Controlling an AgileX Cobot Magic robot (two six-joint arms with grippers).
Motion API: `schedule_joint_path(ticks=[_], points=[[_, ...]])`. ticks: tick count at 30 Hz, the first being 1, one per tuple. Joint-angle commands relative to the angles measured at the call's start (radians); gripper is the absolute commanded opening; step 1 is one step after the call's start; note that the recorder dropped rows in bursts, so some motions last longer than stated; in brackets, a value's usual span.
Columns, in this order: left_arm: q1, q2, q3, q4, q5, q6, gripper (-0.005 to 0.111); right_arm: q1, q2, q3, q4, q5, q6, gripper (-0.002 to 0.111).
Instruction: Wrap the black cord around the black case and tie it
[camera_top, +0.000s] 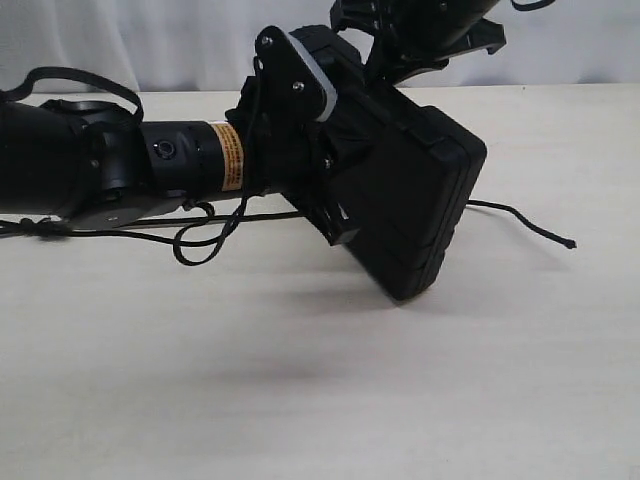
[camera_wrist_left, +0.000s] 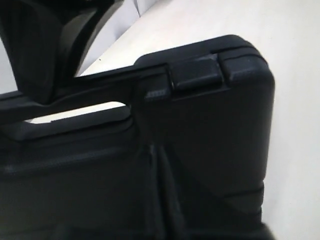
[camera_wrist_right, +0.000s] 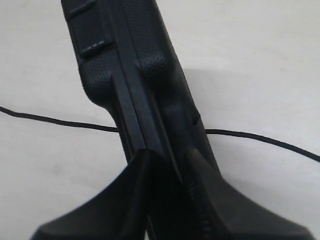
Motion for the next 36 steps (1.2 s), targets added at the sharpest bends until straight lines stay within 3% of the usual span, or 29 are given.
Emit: schedule_joint_path(ticks=[1,13,16,22,28,36], points=[[-0.002,-0.008,0.002,-0.002,0.007,-0.082,0.000,-0.004,0.034,0.021,-0.048,0.015,0.110,0.004],[-0.002,-0.189,0.022,-0.002,0.177,-0.128,0.000,0.021,0.034,0.021,-0.057,-0.023,0.376,0.004],[-0.002,-0.269,0.075,0.040,0.092,-0.122,0.000,0.028,0.034,0.021,-0.045,-0.039,0.376,0.004],[-0.002,-0.286,0.180,0.327,-0.250,-0.087,0.000,0.032,0.034,0.021,-0.055,-0.044,0.402,0.004],[-0.002,-0.170,0.170,0.061,-0.256,0.098,0.000,0.032,0.034,0.021,-0.055,-0.034,0.402,0.004],[-0.002,-0.072,0.170,-0.251,-0.386,0.297,0.000,0.032,0.034,0.021,-0.059,-0.032,0.398,0.004]])
